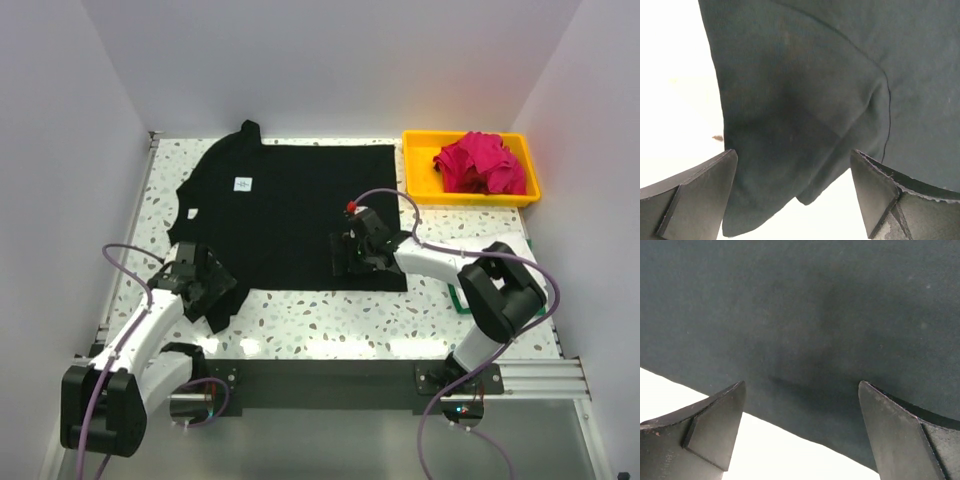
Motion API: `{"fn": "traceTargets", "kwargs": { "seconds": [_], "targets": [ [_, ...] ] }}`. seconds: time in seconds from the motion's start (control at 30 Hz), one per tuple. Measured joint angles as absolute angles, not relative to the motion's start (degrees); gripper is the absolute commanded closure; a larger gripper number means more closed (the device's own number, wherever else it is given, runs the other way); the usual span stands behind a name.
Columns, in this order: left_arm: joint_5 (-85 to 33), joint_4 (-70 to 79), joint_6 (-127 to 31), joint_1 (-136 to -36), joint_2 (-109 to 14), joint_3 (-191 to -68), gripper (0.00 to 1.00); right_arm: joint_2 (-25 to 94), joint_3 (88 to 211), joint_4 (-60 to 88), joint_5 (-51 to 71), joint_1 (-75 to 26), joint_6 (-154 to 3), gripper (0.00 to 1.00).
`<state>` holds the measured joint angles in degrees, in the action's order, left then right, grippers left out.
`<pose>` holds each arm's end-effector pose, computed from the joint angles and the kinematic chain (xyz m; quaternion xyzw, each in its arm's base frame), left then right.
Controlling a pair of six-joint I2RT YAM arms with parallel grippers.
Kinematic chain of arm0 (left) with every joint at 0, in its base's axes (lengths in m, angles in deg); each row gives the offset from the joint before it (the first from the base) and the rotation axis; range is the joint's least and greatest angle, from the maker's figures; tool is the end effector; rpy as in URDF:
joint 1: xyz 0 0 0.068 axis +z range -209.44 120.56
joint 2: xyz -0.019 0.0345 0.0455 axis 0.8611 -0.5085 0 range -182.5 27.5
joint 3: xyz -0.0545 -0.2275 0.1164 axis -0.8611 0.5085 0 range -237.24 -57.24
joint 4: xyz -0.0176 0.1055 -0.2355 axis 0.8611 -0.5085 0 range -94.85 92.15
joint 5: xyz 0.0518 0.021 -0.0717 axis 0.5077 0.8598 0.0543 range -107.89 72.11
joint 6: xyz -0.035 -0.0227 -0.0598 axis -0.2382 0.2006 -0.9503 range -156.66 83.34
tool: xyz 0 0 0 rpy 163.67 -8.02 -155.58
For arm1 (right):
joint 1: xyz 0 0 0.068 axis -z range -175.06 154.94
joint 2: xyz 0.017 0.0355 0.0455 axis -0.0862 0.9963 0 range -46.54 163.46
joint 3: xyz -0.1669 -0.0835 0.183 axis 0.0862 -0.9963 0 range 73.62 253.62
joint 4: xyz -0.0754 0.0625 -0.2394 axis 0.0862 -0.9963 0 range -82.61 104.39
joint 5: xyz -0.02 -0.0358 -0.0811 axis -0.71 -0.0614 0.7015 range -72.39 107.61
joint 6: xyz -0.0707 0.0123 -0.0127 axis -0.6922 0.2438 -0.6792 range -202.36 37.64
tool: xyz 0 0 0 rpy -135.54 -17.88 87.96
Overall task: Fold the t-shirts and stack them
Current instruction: Fold the tshirt
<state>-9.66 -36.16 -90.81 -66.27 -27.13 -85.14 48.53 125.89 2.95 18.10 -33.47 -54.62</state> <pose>0.1735 -0.0121 0.1423 -0.4050 0.8858 -0.0490 0.2213 0.2661 0.2103 0.1351 -0.0872 0.9477 0.1642 0.2594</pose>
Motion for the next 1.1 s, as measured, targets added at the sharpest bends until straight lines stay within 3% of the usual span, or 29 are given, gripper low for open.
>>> {"fn": "traceTargets", "kwargs": {
  "seconds": [0.47,1.1],
  "targets": [
    [0.09,-31.35,-93.19,-62.88,-35.04,-87.33,0.00,48.55,125.01,5.23,19.98,-28.73,-53.37,0.01],
    [-20.54,-30.78,-87.88,-63.36,-29.71,-87.53,0.03,48.79,125.12,5.18,20.49,-28.73,-53.39,0.01]
  ]
}}
